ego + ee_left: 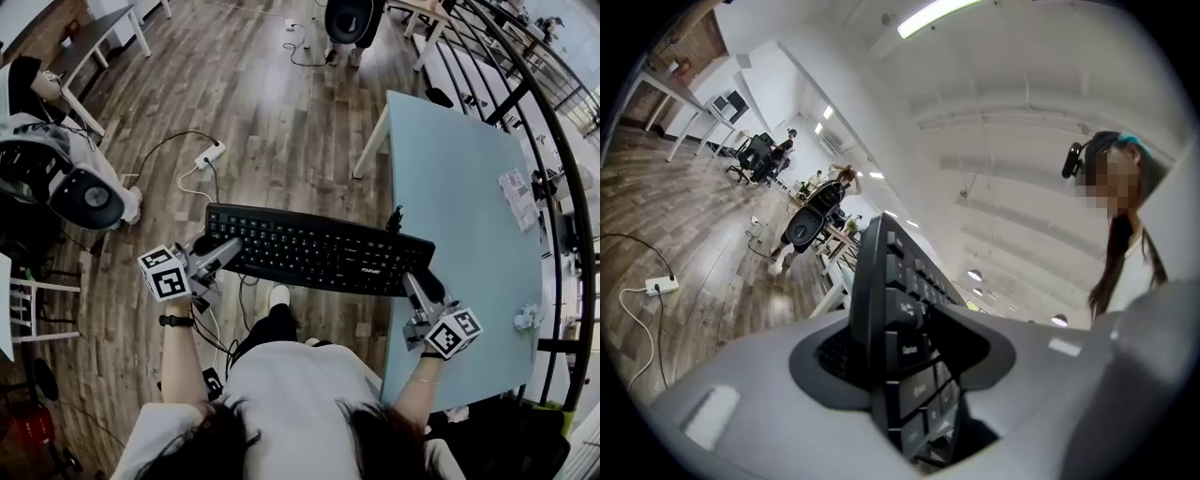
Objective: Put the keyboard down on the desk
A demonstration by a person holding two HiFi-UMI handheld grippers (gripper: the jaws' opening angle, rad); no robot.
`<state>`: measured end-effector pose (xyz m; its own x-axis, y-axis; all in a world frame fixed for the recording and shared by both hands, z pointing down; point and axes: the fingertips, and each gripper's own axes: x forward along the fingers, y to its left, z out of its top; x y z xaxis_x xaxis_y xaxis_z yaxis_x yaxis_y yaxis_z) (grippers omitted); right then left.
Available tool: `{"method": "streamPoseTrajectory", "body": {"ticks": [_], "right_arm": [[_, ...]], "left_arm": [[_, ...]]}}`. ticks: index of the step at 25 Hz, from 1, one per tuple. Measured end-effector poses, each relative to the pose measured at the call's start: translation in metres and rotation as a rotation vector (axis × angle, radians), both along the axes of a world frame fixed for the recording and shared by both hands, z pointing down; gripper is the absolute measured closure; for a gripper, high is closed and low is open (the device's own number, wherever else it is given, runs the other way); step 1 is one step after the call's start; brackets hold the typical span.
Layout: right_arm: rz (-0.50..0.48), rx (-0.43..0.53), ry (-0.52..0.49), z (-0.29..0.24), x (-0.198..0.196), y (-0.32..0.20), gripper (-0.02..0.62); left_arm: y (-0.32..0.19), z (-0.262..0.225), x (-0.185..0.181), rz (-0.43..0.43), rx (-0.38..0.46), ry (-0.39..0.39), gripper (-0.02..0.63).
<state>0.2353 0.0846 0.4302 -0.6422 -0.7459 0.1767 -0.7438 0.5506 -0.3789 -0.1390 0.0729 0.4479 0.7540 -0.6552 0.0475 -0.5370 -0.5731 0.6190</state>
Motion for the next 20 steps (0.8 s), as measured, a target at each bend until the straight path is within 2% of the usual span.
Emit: {"method": "streamPoseTrajectory", "body": {"ticks": [7, 12, 16, 20], "right_arm": [[0.006, 0.027, -0.014, -0.01, -0.027, -0.097, 0.431], [0.036, 0.028, -0.022, -0.004, -0.039, -0.118, 0.431], [0.065, 0.01, -0.021, -0.01, -0.028, -0.145, 0.431], [0.108, -0.006, -0.023, -0.002, -0.023, -0.147, 0.431]], "left_arm": [[-0.102, -0.015, -0.028, 0.014, 0.017, -0.006, 0.382], [-0.131, -0.012, -0.039, 0.04, 0.025, -0.01, 0.382], [-0.168, -0.018, -0.027, 0.065, 0.007, -0.015, 0.382], [-0.185, -0.01, -0.02, 0.102, -0.003, -0.018, 0.382]]}}
